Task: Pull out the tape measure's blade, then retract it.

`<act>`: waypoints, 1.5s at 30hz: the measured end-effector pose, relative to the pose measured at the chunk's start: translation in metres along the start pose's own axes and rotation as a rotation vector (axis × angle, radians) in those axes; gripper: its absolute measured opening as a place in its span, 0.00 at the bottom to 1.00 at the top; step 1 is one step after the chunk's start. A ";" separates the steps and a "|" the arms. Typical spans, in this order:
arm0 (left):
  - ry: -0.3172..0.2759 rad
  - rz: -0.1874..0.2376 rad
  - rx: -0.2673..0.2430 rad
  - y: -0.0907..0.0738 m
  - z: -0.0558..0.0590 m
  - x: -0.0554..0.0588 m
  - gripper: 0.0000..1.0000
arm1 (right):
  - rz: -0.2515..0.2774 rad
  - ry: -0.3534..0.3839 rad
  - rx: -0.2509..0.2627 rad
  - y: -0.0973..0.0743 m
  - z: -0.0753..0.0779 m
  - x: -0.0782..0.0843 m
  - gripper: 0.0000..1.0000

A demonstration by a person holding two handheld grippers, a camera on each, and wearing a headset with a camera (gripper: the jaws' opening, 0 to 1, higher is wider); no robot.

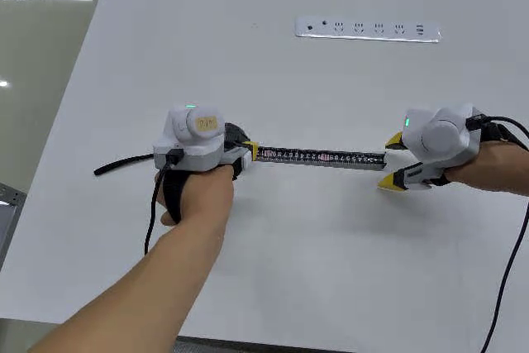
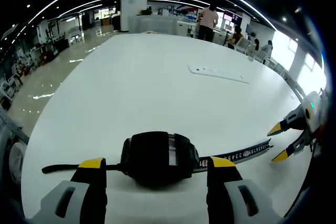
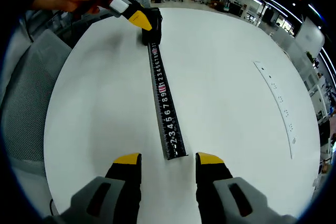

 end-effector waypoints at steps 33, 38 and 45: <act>-0.021 -0.002 0.008 0.013 0.002 0.000 0.70 | -0.059 -0.145 -0.121 0.012 0.013 -0.004 0.24; -0.022 0.003 0.012 0.014 0.002 -0.001 0.68 | -0.062 -0.148 -0.131 0.014 0.012 -0.005 0.23; -0.021 0.003 0.014 0.014 0.001 -0.002 0.66 | -0.066 -0.165 -0.143 0.016 0.014 -0.007 0.18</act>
Point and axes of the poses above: the centre of the closed fingertips' face, and the gripper's own axes: y roughly forward along the fingers, z roughly to its right, x roughly out of its underside, the point moved 9 cm from there along -y, roughly backward along the fingers, and after that the axes turned 4 degrees about z, right-handed, at the moved point
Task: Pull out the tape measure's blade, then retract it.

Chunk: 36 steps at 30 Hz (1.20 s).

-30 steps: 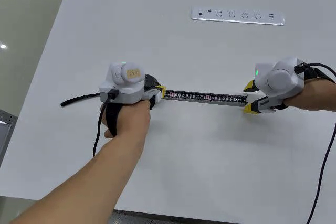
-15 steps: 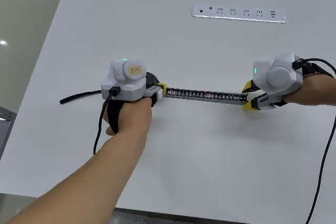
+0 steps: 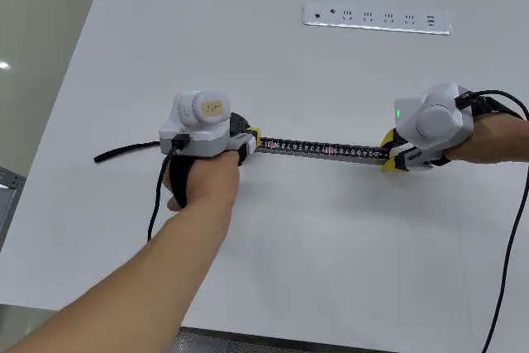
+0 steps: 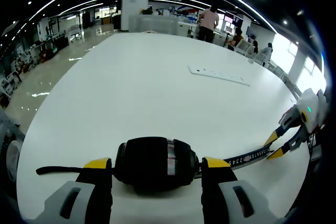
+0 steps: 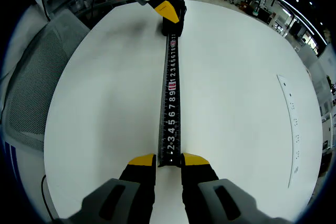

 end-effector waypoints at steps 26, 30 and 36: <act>0.012 0.005 0.007 -0.001 0.000 0.000 0.60 | 0.021 -0.007 -0.013 -0.002 0.000 0.004 0.15; 0.020 0.009 0.007 -0.001 0.000 0.000 0.60 | 0.026 -0.001 -0.008 -0.002 -0.001 0.005 0.14; 0.026 0.016 0.011 -0.002 -0.001 0.002 0.59 | 0.027 0.003 -0.001 -0.003 -0.002 0.004 0.13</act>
Point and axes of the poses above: the centre of the closed fingertips' face, and the gripper's own axes: y roughly forward along the fingers, z roughly to its right, x roughly out of its underside, the point moved 9 cm from there along -y, roughly backward along the fingers, and after that the axes turned 4 degrees about z, right-handed, at the moved point
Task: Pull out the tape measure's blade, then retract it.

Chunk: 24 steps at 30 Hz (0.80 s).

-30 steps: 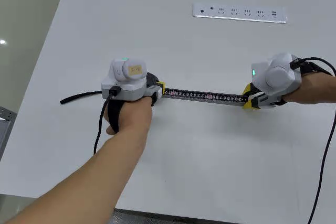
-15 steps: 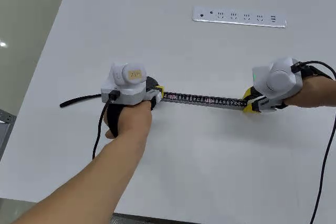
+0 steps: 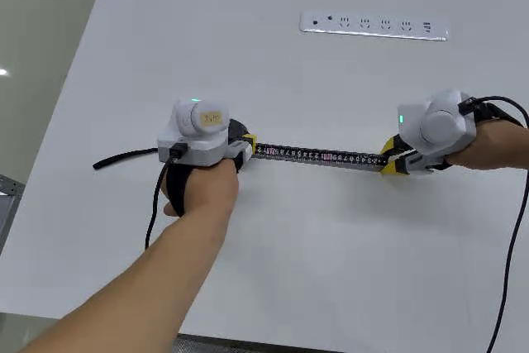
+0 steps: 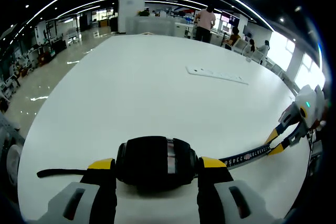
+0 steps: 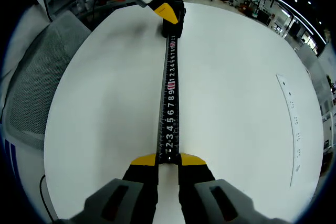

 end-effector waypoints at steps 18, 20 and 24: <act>0.012 0.010 0.003 0.000 0.000 0.000 0.58 | 0.006 0.018 -0.009 0.001 0.002 0.000 0.13; 0.016 0.014 0.003 0.000 0.000 0.000 0.58 | 0.010 0.016 -0.019 0.002 0.001 -0.001 0.13; 0.016 0.016 0.003 0.000 0.000 0.000 0.57 | 0.019 0.007 -0.026 0.004 0.002 -0.005 0.13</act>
Point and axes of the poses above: the centre of the closed fingertips' face, and the gripper's own axes: y roughly forward along the fingers, z roughly to its right, x roughly out of its underside, the point moved 9 cm from there along -y, roughly backward along the fingers, and after that the axes turned 4 degrees about z, right-handed, at the moved point
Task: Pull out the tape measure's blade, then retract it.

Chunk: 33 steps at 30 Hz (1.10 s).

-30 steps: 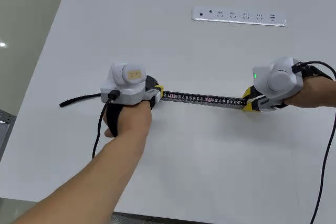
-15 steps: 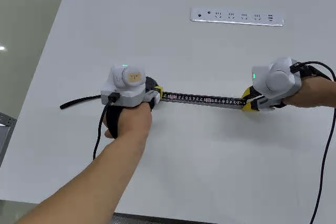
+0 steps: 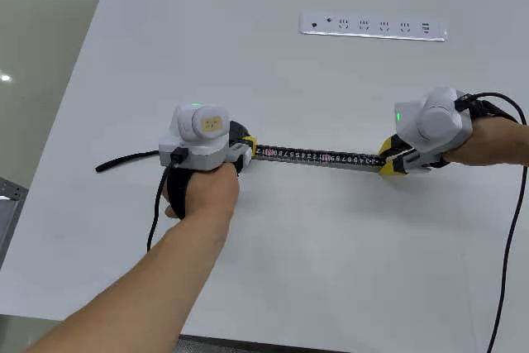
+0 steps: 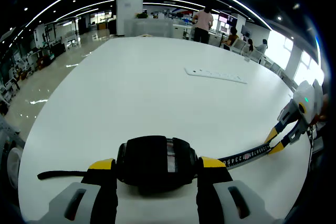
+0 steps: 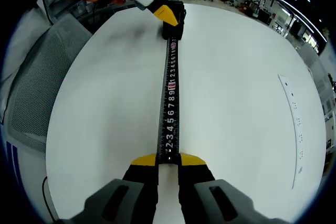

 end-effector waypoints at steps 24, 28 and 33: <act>0.004 -0.001 0.009 0.000 -0.001 0.000 0.57 | 0.024 0.000 -0.005 0.016 0.003 -0.025 0.12; 0.003 -0.001 0.010 0.000 -0.001 0.000 0.57 | 0.025 0.000 -0.004 0.017 0.003 -0.027 0.12; 0.003 0.000 0.010 0.000 -0.001 0.000 0.57 | 0.027 -0.001 -0.004 0.020 0.003 -0.031 0.12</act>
Point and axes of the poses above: the centre of the closed fingertips' face, and the gripper's own axes: y roughly forward along the fingers, z roughly to its right, x roughly out of its underside, the point moved 9 cm from there along -y, roughly backward along the fingers, and after that the axes turned 4 degrees about z, right-handed, at the moved point
